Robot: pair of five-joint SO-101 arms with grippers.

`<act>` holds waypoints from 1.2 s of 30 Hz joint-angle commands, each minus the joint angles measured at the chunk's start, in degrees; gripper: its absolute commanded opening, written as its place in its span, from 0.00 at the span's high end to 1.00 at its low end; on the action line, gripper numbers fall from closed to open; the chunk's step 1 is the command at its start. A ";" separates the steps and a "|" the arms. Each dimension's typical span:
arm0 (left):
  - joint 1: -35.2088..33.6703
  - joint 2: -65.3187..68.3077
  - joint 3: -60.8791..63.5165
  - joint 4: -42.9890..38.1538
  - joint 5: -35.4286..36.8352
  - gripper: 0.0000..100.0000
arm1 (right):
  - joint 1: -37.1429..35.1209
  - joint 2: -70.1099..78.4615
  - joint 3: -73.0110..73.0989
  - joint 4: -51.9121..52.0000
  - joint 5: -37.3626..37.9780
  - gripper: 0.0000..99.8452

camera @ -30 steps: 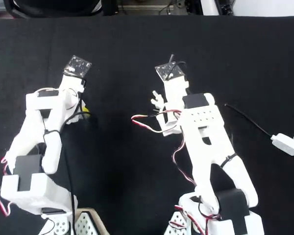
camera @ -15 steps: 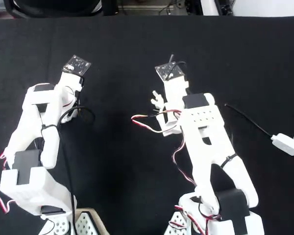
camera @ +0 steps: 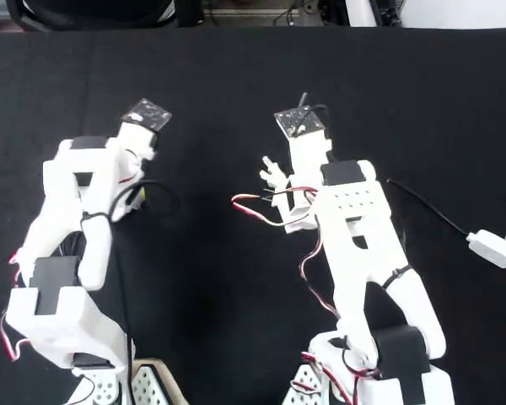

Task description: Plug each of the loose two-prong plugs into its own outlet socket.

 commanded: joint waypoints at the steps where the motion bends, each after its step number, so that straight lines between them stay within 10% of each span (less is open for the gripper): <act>1: 4.18 -0.97 -1.63 4.84 1.41 0.97 | 0.62 -0.13 -0.31 -1.05 0.35 0.99; 11: 15.96 -24.88 9.27 11.16 4.92 0.97 | 0.70 -0.13 0.57 -2.73 0.35 0.99; 17: 5.93 -38.68 16.40 5.71 4.75 0.90 | 0.70 -0.13 0.57 -2.64 0.35 0.99; 26: 1.54 -24.70 27.56 -17.32 1.49 0.84 | 0.70 -0.13 0.66 -2.64 0.35 0.99; 36: -2.15 -7.56 13.67 -13.45 1.23 0.84 | 0.70 -0.13 0.66 -2.64 0.35 0.99</act>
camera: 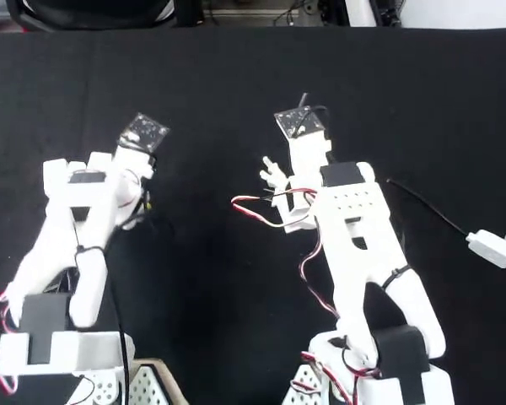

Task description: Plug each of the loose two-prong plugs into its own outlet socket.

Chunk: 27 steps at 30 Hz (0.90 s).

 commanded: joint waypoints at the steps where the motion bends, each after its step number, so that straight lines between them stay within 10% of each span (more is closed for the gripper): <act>1: -1.63 6.24 -8.22 5.10 -0.53 0.83 | 0.70 -0.22 -0.40 -0.70 0.44 0.99; 6: -1.63 12.04 -15.52 12.13 -4.40 0.76 | 0.70 -0.22 -0.40 -0.70 0.44 0.99; 15: -2.07 15.21 -19.82 14.51 -5.71 0.97 | 0.70 -0.22 -0.40 -0.62 0.44 0.99; 27: -2.15 15.30 -20.35 13.19 -5.36 0.97 | 0.70 -0.22 -0.40 -0.44 0.44 0.99</act>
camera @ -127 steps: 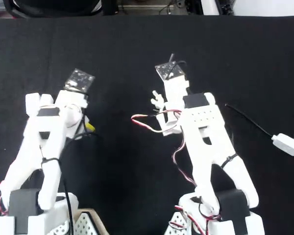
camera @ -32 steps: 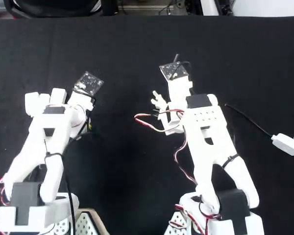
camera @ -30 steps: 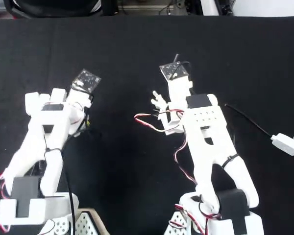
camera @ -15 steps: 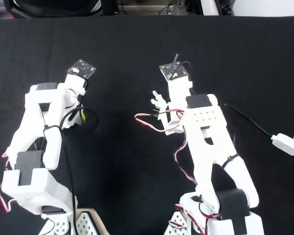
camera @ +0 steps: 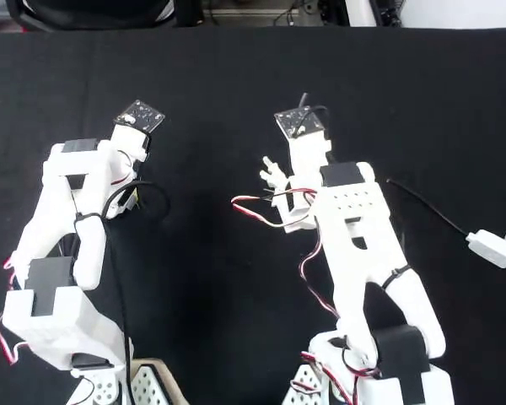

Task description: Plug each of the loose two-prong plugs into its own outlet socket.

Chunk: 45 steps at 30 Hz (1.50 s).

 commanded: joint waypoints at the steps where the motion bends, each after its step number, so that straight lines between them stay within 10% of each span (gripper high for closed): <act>1: -0.40 -0.09 -1.36 -0.88 -0.44 0.97 | 0.70 -0.22 -0.40 -0.44 0.44 0.99; 24: 0.57 -26.11 4.88 7.91 -0.35 0.97 | 0.70 -0.22 -0.40 -0.35 0.44 0.99; 45: 32.84 -43.43 29.85 6.68 17.93 0.97 | 0.70 -0.22 -0.40 -0.18 0.35 0.99</act>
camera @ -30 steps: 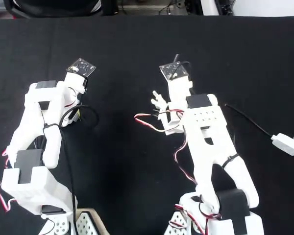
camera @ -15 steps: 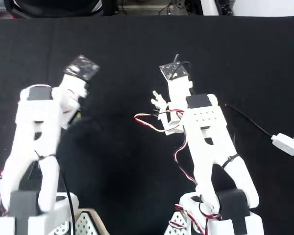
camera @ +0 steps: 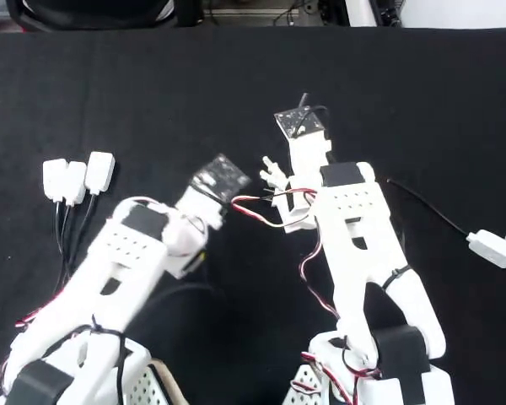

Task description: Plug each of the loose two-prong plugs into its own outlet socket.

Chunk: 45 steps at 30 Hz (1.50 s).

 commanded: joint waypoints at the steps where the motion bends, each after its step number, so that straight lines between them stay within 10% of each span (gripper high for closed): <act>1: 4.44 -1.41 1.71 0.35 1.67 0.97 | 0.70 -0.22 -0.40 -0.18 0.35 0.99; 23: -9.54 11.25 -5.05 -5.27 0.00 0.74 | 0.70 -0.13 -0.40 -0.18 0.35 0.99; 45: -20.35 11.34 -4.79 -12.75 -7.56 0.74 | 0.70 -0.13 -0.40 -0.18 0.44 0.99</act>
